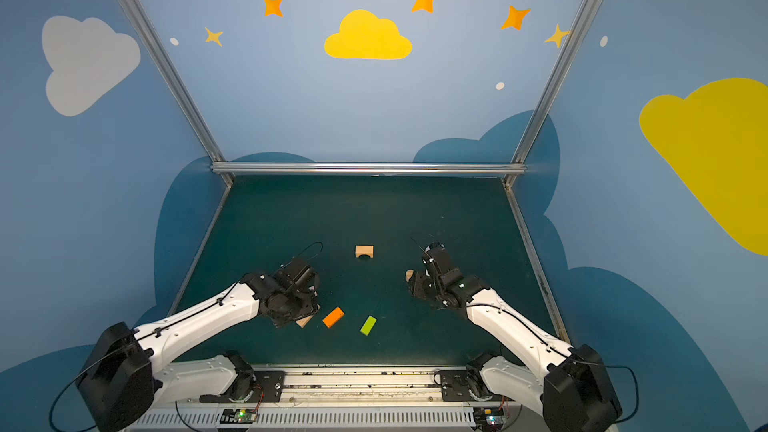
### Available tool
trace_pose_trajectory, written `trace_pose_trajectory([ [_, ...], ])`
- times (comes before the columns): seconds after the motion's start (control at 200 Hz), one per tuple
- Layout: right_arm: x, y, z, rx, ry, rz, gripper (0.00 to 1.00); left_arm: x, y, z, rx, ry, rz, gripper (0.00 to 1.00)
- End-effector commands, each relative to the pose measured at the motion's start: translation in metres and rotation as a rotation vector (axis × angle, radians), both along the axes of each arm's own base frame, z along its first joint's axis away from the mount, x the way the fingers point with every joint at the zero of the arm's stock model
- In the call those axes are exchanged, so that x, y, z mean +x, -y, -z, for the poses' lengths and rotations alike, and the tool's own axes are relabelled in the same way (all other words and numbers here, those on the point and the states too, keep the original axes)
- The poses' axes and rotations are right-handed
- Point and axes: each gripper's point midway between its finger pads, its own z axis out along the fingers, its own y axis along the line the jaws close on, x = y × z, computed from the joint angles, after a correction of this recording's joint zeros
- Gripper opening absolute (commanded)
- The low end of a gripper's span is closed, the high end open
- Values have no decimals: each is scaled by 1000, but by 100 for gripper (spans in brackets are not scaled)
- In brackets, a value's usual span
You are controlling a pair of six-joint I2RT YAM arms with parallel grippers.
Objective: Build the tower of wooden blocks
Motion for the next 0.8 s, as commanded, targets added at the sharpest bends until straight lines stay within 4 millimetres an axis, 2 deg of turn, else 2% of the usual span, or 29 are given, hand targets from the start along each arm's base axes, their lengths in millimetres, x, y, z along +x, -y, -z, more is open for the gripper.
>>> trace_pose_trajectory([
  [0.0, 0, 0, -3, 21, 11, 3, 54, 7, -3, -5, 56, 27, 103, 72],
  [0.245, 0, -1, -3, 38, 11, 4, 54, 3, -2, 8, 81, -22, 156, 71],
  [0.616, -1, -1, -2, 44, 6, 4, 54, 9, 0, 29, 141, -75, 218, 64],
  [0.796, 0, 2, -1, 38, 8, 13, 54, 11, 11, 38, 98, -84, 230, 59],
])
